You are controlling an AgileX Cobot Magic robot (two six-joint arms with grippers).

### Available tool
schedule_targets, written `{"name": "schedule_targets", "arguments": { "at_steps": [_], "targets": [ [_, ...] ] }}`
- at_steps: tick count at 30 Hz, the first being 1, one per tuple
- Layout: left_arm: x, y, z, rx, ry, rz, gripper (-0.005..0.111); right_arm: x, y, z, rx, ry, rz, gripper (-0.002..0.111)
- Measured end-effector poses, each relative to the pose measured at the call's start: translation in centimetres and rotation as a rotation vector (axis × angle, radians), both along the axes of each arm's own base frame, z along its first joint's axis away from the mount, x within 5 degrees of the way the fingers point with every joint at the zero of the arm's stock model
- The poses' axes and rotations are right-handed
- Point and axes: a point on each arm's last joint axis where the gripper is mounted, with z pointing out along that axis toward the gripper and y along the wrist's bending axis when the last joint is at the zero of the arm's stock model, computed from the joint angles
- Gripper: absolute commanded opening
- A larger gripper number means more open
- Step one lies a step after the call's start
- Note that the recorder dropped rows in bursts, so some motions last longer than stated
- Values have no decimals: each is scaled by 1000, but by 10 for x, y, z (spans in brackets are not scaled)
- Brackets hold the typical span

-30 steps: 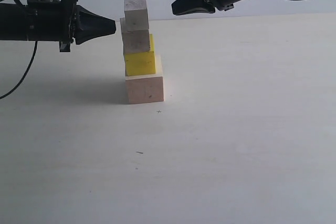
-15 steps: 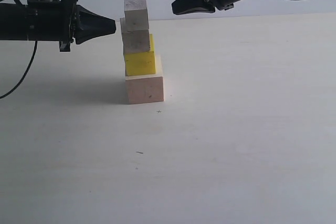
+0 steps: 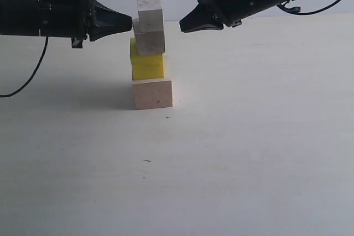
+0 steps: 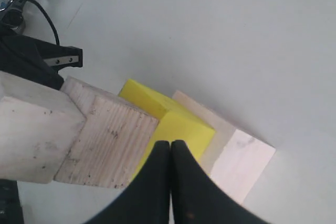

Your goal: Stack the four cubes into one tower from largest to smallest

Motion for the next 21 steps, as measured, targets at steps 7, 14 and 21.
{"name": "schedule_targets", "arguments": {
  "at_steps": [7,14,21],
  "targets": [
    [2,3,-1,21,2,18,0,-1,8,-11,32,44,14,0],
    [2,4,-5,40,6,10,0,-10,32,-16,28,52,76,0],
    [2,4,-8,49,11,4,0,-10,32,-17,12,47,76,0]
  ]
}}
